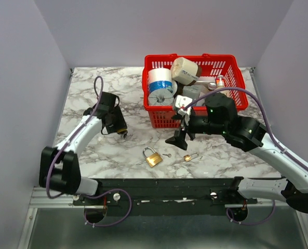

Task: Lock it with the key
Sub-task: Pick up the lock from the center of the board, then lock the lock.

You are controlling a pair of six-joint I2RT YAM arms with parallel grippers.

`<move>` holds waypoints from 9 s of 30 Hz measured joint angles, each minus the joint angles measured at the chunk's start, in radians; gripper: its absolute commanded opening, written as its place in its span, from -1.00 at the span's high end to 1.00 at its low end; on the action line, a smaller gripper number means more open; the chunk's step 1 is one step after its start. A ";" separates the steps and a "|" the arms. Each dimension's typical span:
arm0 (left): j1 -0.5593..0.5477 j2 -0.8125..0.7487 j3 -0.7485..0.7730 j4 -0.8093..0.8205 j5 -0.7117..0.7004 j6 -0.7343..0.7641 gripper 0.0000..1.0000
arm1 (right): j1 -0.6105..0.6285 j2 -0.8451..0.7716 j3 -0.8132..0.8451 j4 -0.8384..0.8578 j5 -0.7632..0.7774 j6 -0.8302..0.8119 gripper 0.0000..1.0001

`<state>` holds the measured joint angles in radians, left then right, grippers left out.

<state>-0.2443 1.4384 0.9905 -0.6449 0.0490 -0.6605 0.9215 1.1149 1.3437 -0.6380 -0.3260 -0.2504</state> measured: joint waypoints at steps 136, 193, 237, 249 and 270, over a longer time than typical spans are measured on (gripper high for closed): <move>0.026 -0.472 0.185 0.554 0.846 -0.173 -0.68 | -0.084 -0.236 -0.332 0.561 -0.060 -0.829 0.99; -0.239 -0.715 0.139 0.121 0.874 1.492 -0.29 | -0.024 -0.415 -0.435 0.489 -0.234 -1.156 0.99; -0.781 -0.509 0.225 0.109 0.325 1.815 0.73 | -0.025 -0.337 -0.331 0.298 -0.289 -1.032 0.99; -0.785 -0.510 0.224 0.171 0.283 1.621 1.00 | -0.023 -0.337 -0.323 0.315 -0.274 -0.958 -0.92; -0.725 -0.558 0.245 0.238 0.417 1.059 1.00 | -0.021 -0.167 0.021 0.027 -0.149 -0.302 -0.96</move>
<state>-0.9695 0.8799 1.2350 -0.4068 0.4664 0.3988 0.9005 0.9478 1.3651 -0.6113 -0.4751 -0.5522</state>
